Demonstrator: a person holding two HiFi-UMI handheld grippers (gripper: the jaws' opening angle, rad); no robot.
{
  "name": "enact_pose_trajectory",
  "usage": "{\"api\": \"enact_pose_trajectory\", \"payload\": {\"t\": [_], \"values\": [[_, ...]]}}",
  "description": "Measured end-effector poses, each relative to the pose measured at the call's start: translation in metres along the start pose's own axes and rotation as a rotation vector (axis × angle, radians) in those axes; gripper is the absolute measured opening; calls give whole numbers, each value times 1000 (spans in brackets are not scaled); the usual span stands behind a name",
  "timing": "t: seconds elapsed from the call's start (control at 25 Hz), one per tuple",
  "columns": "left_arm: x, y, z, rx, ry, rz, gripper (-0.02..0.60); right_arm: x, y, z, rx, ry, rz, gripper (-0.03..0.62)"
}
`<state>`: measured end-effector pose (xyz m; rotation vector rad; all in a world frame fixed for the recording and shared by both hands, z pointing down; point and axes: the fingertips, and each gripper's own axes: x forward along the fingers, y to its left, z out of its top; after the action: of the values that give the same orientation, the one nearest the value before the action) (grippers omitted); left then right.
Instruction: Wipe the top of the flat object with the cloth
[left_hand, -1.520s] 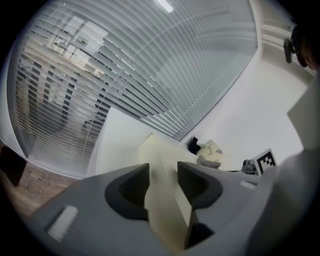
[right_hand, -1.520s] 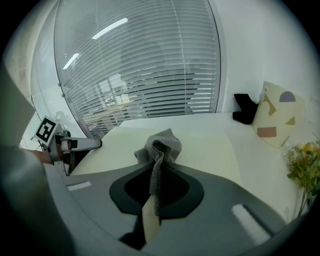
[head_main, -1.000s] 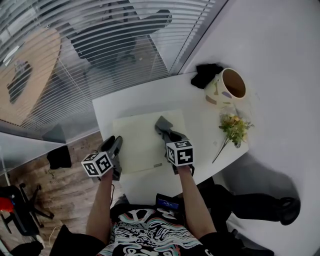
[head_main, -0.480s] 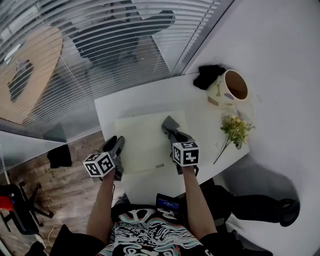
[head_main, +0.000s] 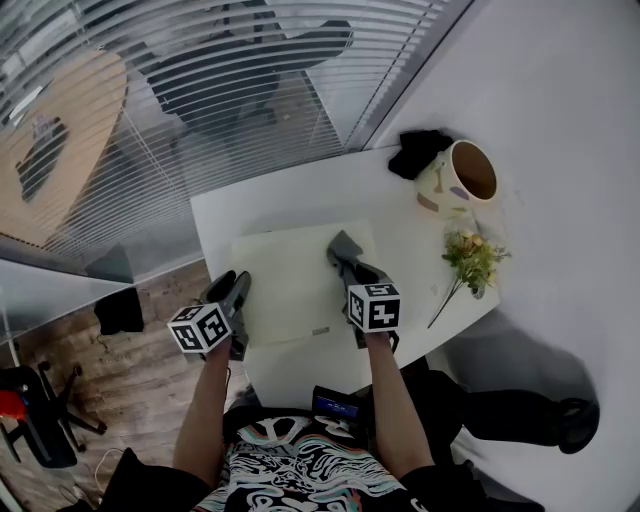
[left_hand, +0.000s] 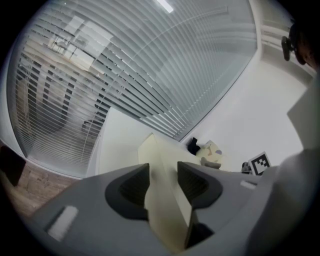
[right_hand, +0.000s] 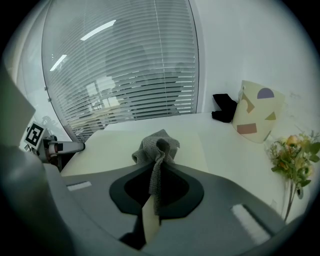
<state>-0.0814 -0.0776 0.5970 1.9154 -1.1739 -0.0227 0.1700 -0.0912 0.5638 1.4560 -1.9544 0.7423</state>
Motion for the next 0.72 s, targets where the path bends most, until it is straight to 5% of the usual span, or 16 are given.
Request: {"api": "enact_pose_trajectory", "payload": {"t": [0.72], "values": [[0, 0, 0, -5, -3, -2, 225, -9, -24, -3, 51, -20, -68, 12]]}}
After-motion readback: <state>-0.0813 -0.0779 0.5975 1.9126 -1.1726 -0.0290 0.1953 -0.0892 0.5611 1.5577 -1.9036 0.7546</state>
